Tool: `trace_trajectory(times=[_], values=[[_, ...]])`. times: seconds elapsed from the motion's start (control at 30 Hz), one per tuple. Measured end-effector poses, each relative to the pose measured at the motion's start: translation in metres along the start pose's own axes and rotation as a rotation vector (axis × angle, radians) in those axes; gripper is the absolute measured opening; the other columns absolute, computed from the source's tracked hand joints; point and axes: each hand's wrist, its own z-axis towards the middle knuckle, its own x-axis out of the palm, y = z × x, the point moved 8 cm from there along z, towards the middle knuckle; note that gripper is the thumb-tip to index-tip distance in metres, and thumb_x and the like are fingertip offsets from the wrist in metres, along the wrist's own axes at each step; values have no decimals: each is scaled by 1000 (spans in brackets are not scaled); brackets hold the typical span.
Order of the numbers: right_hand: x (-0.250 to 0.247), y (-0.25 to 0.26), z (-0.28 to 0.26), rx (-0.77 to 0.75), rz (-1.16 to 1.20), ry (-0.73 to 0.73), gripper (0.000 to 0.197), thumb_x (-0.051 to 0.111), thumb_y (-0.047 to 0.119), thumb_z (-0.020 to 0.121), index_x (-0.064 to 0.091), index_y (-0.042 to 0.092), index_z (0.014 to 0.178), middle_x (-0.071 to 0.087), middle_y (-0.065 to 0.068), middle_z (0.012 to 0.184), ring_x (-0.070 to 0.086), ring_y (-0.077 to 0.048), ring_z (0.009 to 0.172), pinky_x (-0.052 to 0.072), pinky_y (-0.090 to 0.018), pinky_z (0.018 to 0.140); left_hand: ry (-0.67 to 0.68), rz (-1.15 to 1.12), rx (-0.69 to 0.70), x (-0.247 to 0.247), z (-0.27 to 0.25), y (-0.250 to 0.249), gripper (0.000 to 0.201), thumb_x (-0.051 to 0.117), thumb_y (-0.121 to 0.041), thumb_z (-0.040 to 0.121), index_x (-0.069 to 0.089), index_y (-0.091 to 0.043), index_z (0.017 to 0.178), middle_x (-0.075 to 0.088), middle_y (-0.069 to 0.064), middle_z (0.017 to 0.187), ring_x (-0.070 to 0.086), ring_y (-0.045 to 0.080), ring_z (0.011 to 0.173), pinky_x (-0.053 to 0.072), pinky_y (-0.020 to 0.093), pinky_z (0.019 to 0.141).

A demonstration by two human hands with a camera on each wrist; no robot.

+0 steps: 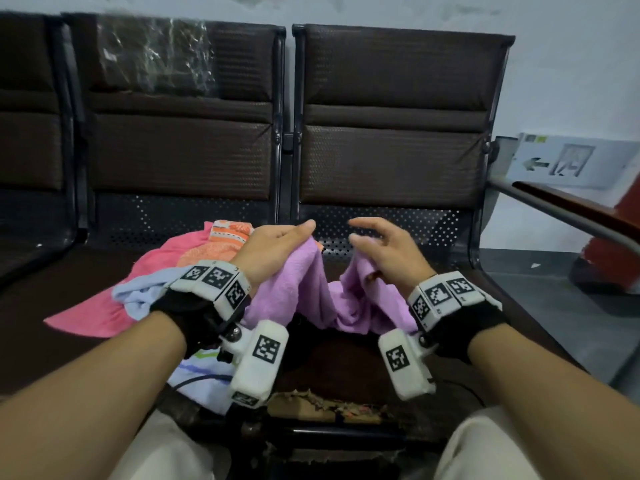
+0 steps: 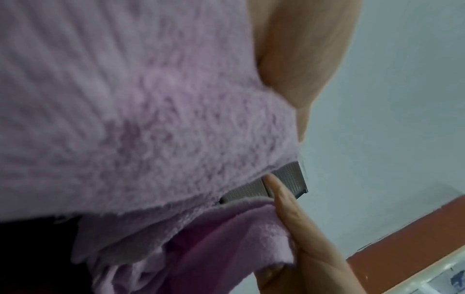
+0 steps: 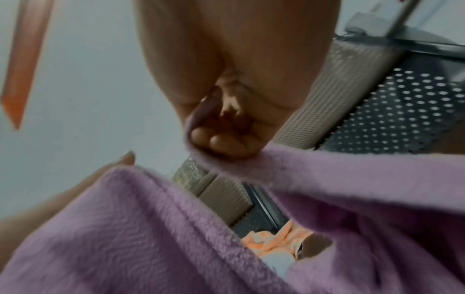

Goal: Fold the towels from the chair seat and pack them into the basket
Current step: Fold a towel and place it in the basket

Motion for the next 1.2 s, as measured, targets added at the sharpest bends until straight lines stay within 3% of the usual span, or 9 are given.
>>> trace_trajectory(times=[0.17, 0.27, 0.4, 0.47, 0.57, 0.67, 0.83, 0.93, 1.2], values=[[64, 9, -28, -64, -173, 589, 23, 56, 3, 93, 62, 5, 115, 63, 6, 93, 59, 7, 79, 45, -8, 70, 44, -90, -83, 8, -3, 6, 41, 64, -51, 77, 63, -11, 69, 61, 13, 74, 56, 25, 74, 48, 41, 78], [55, 4, -15, 2, -230, 411, 18, 54, 9, 95, 66, 9, 82, 59, 3, 71, 55, -2, 62, 50, -20, 52, 69, -157, -130, 12, -2, 12, 35, 68, -42, 72, 64, -8, 75, 60, 10, 74, 54, 20, 72, 46, 35, 73], [21, 1, 8, 27, -86, 61, 25, 50, 8, 95, 59, 14, 73, 51, 18, 41, 49, 8, 38, 35, -6, 37, 69, -62, -123, 12, 3, 20, 19, 65, -19, 86, 66, -1, 92, 63, 13, 90, 56, 19, 86, 46, 33, 82], [21, -3, 10, 46, -53, 61, 12, 54, 7, 94, 64, 7, 89, 59, 20, 49, 52, 9, 43, 39, -4, 43, 52, -21, -107, 11, 6, 19, 20, 61, -21, 89, 67, -3, 96, 66, 12, 95, 59, 20, 93, 47, 34, 90], [54, -15, -2, 118, 4, 394, 31, 53, -1, 93, 55, 4, 124, 68, -4, 110, 61, -4, 90, 52, -17, 84, 47, -61, -97, 12, 8, 15, 32, 56, -26, 93, 66, 2, 104, 66, 23, 110, 61, 30, 107, 43, 44, 104], [78, -22, -15, 72, -265, 631, 23, 53, 3, 94, 62, 7, 115, 65, -1, 107, 60, -5, 94, 51, -25, 87, 49, -90, -89, 14, 9, 11, 37, 55, -36, 92, 66, 0, 93, 66, 25, 103, 62, 29, 97, 45, 48, 101], [55, -25, 12, 170, -99, 285, 21, 48, -5, 88, 67, 1, 96, 66, -15, 83, 61, -19, 72, 52, -36, 70, 27, -89, -114, 6, 9, 12, 44, 64, -40, 84, 68, 2, 95, 68, 22, 94, 62, 25, 82, 51, 37, 80], [26, -31, 23, 237, 23, -13, 26, 46, -2, 88, 65, 13, 78, 55, 3, 51, 48, -3, 38, 37, -16, 37, 72, 7, -121, 5, 6, 19, 25, 68, -26, 82, 69, -3, 92, 68, 13, 87, 61, 19, 77, 50, 30, 71], [13, -40, 24, 269, -54, -185, 25, 49, 9, 87, 72, 13, 95, 59, 7, 65, 55, -12, 61, 43, -21, 52, 65, 206, -302, 1, -4, 39, 27, 52, -13, 90, 53, -10, 63, 51, 5, 75, 48, 18, 76, 41, 29, 69]])
